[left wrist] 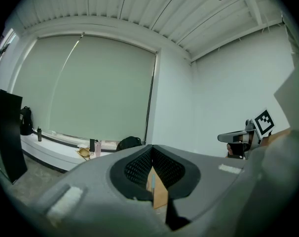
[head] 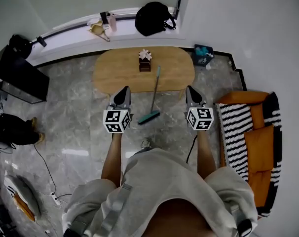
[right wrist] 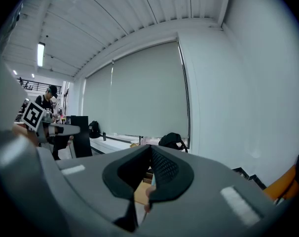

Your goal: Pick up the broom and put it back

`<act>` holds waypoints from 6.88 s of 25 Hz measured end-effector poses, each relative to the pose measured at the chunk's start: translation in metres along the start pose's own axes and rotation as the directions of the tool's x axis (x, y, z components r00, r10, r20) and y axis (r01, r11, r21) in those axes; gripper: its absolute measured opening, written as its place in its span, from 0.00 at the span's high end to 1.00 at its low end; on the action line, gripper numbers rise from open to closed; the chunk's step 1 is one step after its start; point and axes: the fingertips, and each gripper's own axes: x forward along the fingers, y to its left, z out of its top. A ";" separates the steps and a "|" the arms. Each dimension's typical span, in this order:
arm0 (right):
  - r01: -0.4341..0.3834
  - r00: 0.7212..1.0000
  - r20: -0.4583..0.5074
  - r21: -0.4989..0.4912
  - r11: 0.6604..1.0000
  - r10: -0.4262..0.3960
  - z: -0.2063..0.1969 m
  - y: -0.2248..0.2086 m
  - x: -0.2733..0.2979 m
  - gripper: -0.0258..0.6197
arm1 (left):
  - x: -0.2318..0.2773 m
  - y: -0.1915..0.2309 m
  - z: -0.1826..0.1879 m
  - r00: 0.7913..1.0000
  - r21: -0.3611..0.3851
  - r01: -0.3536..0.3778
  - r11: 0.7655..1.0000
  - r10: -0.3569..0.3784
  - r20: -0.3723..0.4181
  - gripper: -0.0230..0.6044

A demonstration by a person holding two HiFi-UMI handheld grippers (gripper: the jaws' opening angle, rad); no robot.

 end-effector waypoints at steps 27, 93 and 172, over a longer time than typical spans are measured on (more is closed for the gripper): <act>-0.099 0.993 -0.059 0.028 0.995 0.101 -0.013 -0.046 0.143 0.96 | 0.119 0.056 -0.022 0.992 0.008 -0.077 0.997 0.078 -0.102 0.95; -0.290 0.910 -0.243 0.207 0.934 0.336 -0.307 -0.003 0.331 0.65 | 0.170 0.050 -0.327 0.943 -0.163 -0.174 0.971 0.117 -0.311 0.95; -0.406 0.913 0.002 -0.086 0.910 0.407 0.134 0.092 0.139 0.82 | 0.091 0.046 0.124 0.988 0.065 -0.085 0.994 0.076 0.138 0.96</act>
